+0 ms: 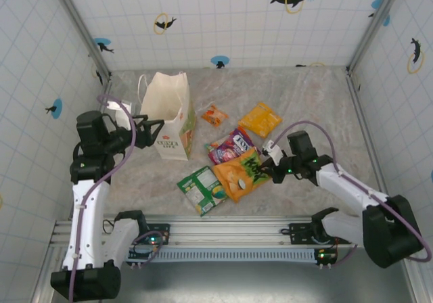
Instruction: Place the snacks into the paper bag
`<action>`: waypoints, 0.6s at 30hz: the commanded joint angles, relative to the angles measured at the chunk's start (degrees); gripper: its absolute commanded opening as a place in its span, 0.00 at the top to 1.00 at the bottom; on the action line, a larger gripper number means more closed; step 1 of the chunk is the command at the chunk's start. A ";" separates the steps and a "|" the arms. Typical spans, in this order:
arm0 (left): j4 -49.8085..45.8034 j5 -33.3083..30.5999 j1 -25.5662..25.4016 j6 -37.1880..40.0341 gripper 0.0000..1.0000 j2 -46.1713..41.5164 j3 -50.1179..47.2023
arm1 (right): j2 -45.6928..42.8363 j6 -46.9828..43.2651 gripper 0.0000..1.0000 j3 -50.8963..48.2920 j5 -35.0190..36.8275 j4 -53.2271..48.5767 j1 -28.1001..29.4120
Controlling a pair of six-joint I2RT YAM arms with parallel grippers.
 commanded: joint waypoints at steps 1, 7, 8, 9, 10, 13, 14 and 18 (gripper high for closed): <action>0.04 7.70 0.38 0.44 0.25 3.06 4.68 | -4.29 3.23 1.00 2.28 2.84 1.77 0.03; -4.13 12.68 -0.89 0.37 0.29 9.65 8.78 | -6.52 5.50 1.00 8.22 10.31 0.36 2.29; -3.97 14.34 -1.05 0.35 0.29 9.84 8.21 | -6.32 4.97 1.00 9.26 11.33 -0.17 3.25; -3.79 15.17 -1.36 0.59 0.30 10.01 7.44 | -5.98 3.55 1.00 10.63 13.97 -0.80 4.80; -3.83 15.41 -1.66 0.92 0.30 10.02 6.99 | -5.73 2.87 1.00 11.37 15.51 -1.11 5.86; -5.96 15.42 -3.74 3.34 0.30 10.26 7.31 | -4.63 0.71 1.00 14.35 20.29 -1.41 9.53; -7.10 15.26 -4.53 4.18 0.30 10.64 8.07 | -4.01 0.59 1.00 15.46 21.08 -1.27 10.41; -13.37 8.84 -10.83 9.64 0.30 12.74 11.99 | -1.90 -1.50 1.00 19.79 23.73 -1.68 13.99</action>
